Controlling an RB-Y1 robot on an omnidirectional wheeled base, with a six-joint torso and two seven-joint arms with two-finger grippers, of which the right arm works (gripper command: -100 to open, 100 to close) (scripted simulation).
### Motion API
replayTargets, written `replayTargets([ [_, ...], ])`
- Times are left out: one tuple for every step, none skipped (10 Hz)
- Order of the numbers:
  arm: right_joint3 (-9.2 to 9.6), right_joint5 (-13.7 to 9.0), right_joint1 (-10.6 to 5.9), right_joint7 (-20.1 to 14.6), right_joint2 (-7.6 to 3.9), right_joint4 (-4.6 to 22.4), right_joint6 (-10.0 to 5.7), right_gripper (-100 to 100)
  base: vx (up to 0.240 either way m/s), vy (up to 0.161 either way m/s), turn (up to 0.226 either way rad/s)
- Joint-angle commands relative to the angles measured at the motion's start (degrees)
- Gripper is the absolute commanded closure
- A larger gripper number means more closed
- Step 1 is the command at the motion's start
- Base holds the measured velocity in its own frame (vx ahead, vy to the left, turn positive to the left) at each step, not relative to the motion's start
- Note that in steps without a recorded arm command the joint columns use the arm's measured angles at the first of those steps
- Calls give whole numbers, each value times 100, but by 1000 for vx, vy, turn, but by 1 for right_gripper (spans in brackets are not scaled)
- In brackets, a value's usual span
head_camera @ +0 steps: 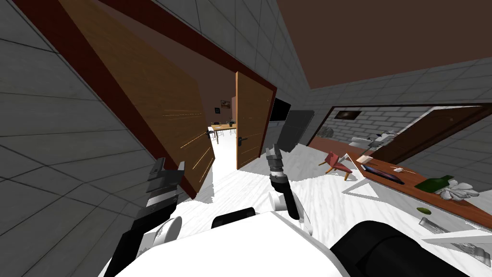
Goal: Push the door open
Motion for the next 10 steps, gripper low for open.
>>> replayTargets([
  [38,-11,-87,-11,-32,191,37,-100,162,77,67],
  [64,-19,-147,-19,-53,323,62,-100,167,-57,74],
  [81,-23,-186,-24,-65,407,79,-100,144,-124,48],
  [116,-34,-266,-35,-90,585,113,-100,150,-119,82],
  [137,-40,-315,-41,-103,691,133,-100,135,-84,65],
  [158,-46,-363,-47,-117,798,154,-100,114,-53,56],
  [180,-52,-413,-54,-130,908,175,-100,96,-38,50],
  [205,-59,-470,-61,-144,1031,199,-100,87,-41,58],
  [229,-67,-526,-68,-158,1155,223,-100,86,-50,61],
  [254,-74,-583,-76,-172,1279,247,-100,95,-57,58],
])
